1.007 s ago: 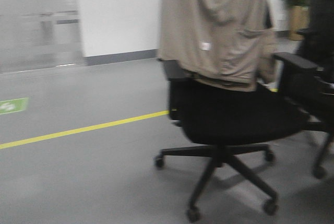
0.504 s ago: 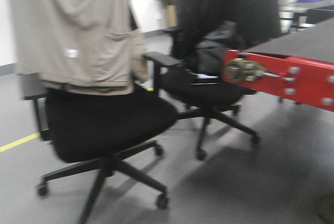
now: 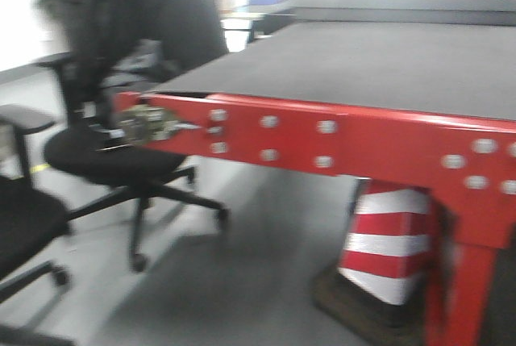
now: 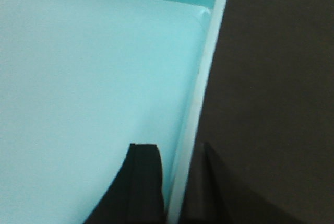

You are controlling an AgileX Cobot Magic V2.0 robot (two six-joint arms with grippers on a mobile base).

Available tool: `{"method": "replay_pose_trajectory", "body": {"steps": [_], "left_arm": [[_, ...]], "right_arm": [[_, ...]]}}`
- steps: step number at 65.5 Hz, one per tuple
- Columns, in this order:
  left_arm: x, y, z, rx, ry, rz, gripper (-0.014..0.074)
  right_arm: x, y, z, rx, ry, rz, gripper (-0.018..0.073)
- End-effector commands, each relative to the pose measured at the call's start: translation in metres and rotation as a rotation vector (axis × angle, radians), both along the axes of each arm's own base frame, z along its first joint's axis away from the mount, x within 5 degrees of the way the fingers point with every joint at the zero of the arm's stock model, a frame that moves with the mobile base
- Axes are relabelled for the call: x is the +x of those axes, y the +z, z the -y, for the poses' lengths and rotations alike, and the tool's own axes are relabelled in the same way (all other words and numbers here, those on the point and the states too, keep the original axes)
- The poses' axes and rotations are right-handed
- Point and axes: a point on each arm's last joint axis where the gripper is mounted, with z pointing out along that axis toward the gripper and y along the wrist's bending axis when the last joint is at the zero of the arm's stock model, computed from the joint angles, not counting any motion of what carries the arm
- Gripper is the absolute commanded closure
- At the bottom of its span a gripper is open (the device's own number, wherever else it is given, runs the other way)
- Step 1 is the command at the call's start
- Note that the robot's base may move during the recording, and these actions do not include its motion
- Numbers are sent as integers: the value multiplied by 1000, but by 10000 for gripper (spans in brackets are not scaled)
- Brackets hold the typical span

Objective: Fetch blue bin and place on conveyor start
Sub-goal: 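Hold the bin and drive up to the red-framed conveyor table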

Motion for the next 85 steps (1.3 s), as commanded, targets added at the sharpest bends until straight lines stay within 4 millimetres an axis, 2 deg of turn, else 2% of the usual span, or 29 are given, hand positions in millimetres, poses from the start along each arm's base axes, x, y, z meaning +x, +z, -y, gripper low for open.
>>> {"method": "replay_pose_trajectory", "body": {"steps": [1, 85], "left_arm": [[-5, 12, 6, -68, -50, 77, 708], [-5, 12, 6, -68, -50, 77, 708]], "right_arm": [[-3, 11, -7, 52, 38, 77, 711], [-3, 11, -7, 52, 38, 77, 711]]}}
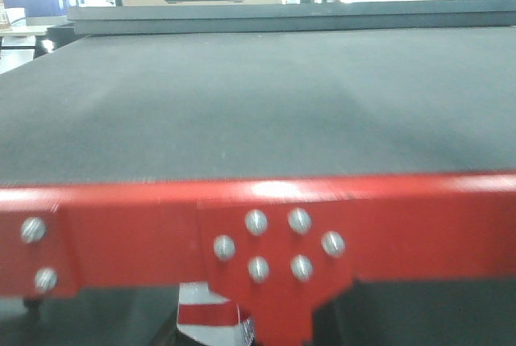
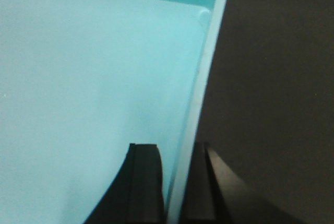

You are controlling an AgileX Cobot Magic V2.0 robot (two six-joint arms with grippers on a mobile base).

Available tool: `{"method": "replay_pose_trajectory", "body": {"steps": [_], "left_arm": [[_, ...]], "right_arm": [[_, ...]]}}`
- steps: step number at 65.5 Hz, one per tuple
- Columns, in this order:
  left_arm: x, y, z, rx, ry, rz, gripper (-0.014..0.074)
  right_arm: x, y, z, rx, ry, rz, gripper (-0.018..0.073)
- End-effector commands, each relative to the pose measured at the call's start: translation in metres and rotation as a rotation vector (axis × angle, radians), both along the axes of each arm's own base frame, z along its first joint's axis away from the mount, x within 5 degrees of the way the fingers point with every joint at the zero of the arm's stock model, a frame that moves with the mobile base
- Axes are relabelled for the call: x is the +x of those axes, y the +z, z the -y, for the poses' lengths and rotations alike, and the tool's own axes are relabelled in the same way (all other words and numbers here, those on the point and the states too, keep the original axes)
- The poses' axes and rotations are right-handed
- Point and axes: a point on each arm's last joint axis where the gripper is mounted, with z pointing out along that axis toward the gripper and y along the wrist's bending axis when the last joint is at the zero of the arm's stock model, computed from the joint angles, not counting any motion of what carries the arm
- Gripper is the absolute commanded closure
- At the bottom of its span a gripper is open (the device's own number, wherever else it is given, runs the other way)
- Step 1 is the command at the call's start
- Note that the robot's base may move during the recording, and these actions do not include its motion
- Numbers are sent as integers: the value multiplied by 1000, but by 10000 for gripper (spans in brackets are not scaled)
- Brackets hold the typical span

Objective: Fetch blue bin and place on conveyor start
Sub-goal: 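Hold the bin and drive up to the red-framed conveyor table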

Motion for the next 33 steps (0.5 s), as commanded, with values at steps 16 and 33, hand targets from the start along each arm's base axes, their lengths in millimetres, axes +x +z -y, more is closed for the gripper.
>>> {"method": "replay_pose_trajectory", "body": {"steps": [16, 33], "left_arm": [[-5, 12, 6, -68, -50, 77, 708], [-5, 12, 6, -68, -50, 77, 708]], "right_arm": [[-3, 11, -7, 52, 38, 77, 711], [-3, 11, -7, 53, 38, 79, 711]]}}
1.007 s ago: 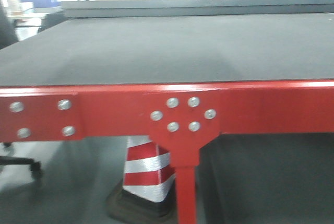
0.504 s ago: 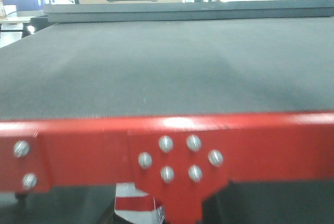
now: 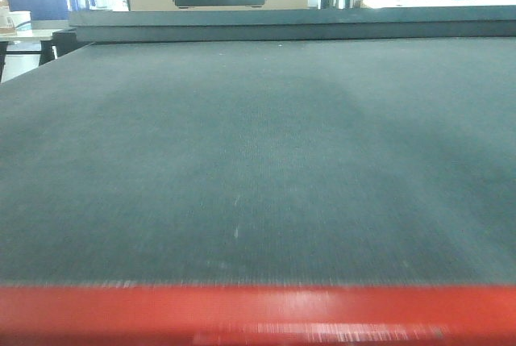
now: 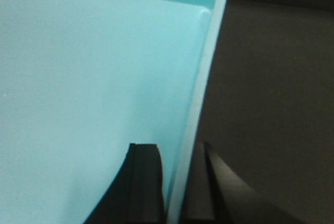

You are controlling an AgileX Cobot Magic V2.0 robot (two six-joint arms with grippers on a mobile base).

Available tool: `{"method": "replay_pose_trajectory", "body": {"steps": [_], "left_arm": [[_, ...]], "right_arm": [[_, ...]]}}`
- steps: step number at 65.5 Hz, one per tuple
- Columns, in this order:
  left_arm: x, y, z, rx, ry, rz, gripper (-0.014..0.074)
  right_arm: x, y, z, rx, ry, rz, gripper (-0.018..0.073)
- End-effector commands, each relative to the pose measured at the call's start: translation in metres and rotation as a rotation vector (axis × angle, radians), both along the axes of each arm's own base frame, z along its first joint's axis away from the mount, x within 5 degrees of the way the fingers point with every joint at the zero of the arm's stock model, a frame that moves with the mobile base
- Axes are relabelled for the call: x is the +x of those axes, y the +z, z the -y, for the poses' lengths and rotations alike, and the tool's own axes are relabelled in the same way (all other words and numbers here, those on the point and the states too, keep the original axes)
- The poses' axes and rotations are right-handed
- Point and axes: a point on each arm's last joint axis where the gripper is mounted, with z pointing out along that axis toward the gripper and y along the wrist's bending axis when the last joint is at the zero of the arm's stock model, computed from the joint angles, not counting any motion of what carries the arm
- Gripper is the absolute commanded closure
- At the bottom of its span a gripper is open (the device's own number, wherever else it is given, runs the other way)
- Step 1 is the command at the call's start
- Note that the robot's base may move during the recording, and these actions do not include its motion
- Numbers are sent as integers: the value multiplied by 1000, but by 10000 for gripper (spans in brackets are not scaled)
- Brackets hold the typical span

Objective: Fetch blue bin and place on conveyor start
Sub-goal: 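Hold the bin and drive up to the red-framed conveyor table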

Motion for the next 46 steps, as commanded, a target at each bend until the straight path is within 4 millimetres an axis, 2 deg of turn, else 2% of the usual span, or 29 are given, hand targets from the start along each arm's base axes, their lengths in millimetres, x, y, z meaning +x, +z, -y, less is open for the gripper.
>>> {"method": "replay_pose_trajectory", "body": {"steps": [1, 46], "left_arm": [[-5, 12, 6, -68, -50, 77, 708], [-5, 12, 6, -68, -50, 77, 708]], "right_arm": [[-3, 11, -7, 53, 38, 79, 711], [-3, 11, -7, 53, 38, 79, 711]]}}
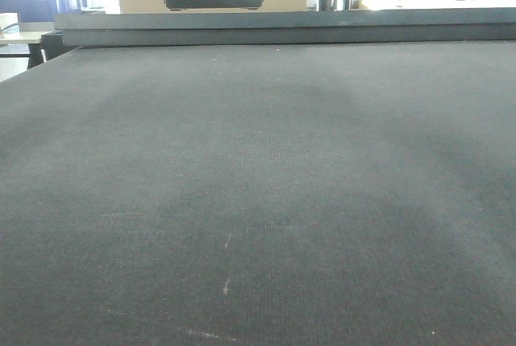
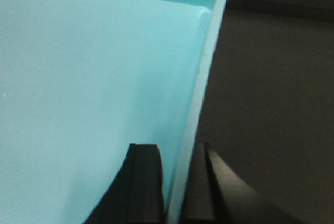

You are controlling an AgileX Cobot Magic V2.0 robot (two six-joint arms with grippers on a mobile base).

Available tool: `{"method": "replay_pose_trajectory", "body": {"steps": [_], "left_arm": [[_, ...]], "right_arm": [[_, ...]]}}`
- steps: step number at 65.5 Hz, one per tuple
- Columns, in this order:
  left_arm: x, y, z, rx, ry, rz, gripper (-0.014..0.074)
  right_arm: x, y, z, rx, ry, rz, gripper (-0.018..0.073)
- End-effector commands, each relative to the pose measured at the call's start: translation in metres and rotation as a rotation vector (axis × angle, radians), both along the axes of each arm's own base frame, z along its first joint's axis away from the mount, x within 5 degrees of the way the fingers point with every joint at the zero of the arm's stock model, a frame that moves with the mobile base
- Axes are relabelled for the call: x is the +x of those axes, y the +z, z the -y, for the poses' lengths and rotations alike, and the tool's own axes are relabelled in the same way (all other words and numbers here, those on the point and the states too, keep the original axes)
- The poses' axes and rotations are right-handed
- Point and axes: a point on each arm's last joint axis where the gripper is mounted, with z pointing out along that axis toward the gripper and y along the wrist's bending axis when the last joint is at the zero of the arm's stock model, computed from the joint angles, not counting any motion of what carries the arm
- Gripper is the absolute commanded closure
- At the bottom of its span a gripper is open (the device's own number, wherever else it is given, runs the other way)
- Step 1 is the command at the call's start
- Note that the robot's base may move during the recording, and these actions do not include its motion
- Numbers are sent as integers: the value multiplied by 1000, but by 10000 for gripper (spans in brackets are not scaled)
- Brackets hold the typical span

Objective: Fetch blue bin and place on conveyor start
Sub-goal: 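Hold the bin and drive up to the red-framed conveyor table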

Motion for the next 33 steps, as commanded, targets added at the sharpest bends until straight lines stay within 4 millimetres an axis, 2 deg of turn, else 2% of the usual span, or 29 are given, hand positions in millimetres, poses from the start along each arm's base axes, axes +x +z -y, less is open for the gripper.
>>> {"method": "replay_pose_trajectory", "body": {"steps": [1, 33], "left_arm": [[-5, 12, 6, -68, -50, 77, 708], [-5, 12, 6, -68, -50, 77, 708]], "right_arm": [[-3, 11, -7, 53, 38, 79, 711], [-3, 11, -7, 53, 38, 79, 711]]}}
